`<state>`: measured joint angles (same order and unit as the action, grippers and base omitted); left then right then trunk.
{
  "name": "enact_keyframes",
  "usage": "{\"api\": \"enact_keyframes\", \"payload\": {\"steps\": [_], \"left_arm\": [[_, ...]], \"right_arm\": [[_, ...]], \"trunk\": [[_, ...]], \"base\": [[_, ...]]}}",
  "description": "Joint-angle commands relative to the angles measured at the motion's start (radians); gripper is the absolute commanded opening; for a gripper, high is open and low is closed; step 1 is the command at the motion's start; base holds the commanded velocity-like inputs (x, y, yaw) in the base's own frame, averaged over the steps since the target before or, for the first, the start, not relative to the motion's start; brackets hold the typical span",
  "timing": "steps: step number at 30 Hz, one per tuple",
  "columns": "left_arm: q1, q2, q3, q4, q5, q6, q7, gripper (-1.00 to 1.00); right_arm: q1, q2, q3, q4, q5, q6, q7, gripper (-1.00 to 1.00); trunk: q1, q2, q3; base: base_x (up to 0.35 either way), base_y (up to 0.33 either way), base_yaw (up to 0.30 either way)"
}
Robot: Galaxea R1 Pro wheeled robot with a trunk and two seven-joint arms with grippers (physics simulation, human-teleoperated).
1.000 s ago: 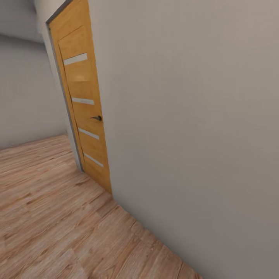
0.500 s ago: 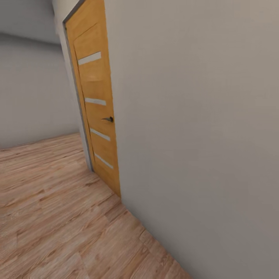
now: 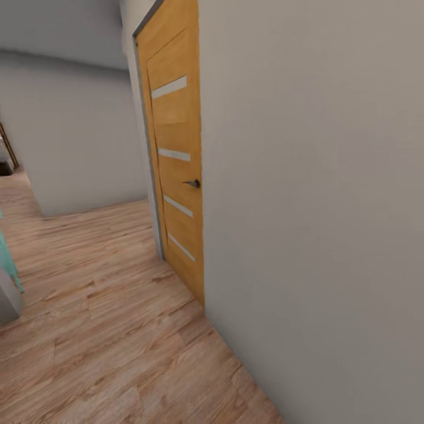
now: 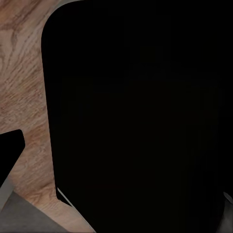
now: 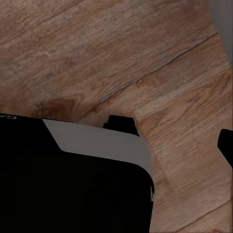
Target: Move the two storage containers from the living room to the garage. In the garage, place one container on the floor and stack the other container on top of it (either order is fine).
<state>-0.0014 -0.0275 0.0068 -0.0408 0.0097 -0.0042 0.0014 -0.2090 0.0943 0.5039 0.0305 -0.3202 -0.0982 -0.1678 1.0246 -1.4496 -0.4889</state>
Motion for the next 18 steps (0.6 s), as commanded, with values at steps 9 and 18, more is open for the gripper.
{"api": "enact_keyframes", "payload": {"steps": [9,18], "left_arm": [[0.000,0.000,0.001,-0.001,0.001,0.000,0.002,1.00],[0.000,0.000,0.001,-0.001,0.001,0.000,0.002,1.00]], "right_arm": [[-0.001,0.001,0.008,0.003,-0.010,-0.006,-0.001,1.00],[-0.001,0.001,0.008,0.003,-0.010,-0.006,-0.001,1.00]], "trunk": [[0.000,0.000,-0.001],[0.000,0.000,-0.001]], "base": [[0.144,0.000,0.281],[0.036,0.000,0.281]]}}
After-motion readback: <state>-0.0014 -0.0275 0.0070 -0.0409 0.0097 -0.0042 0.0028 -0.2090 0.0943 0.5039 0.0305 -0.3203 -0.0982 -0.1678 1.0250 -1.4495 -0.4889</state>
